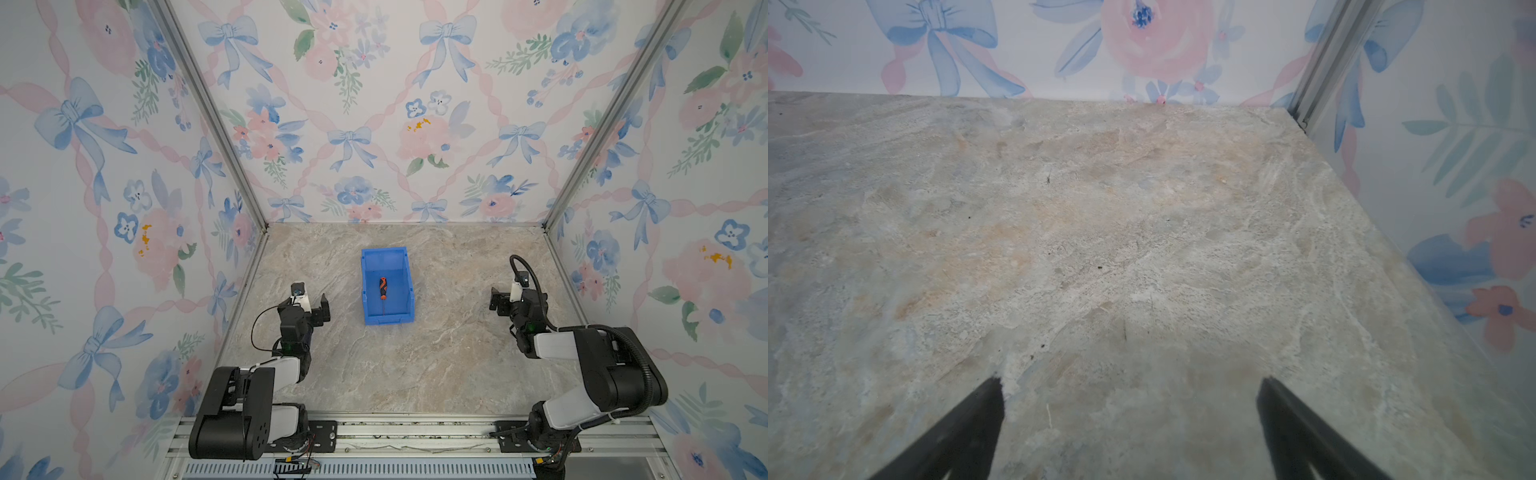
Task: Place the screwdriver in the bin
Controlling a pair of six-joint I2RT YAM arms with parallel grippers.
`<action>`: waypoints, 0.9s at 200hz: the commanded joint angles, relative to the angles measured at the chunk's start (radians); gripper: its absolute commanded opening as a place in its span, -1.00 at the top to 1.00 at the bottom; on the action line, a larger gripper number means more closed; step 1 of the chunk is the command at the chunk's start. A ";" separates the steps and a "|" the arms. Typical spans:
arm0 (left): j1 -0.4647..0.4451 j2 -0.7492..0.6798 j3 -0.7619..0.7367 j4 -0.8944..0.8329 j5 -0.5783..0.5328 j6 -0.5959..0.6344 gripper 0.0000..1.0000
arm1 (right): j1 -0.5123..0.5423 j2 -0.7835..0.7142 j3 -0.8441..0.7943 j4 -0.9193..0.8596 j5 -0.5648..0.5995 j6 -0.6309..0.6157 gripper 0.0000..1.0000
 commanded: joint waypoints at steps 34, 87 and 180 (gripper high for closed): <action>0.008 0.058 0.037 0.093 0.058 0.042 -0.95 | -0.001 0.000 -0.003 0.052 -0.009 0.012 -0.94; -0.015 0.070 0.043 0.092 0.089 0.078 -0.95 | -0.003 0.000 -0.003 0.052 -0.011 0.012 -0.94; -0.017 0.238 0.024 0.288 0.094 0.079 -0.95 | -0.002 0.000 -0.002 0.049 -0.009 0.012 -0.94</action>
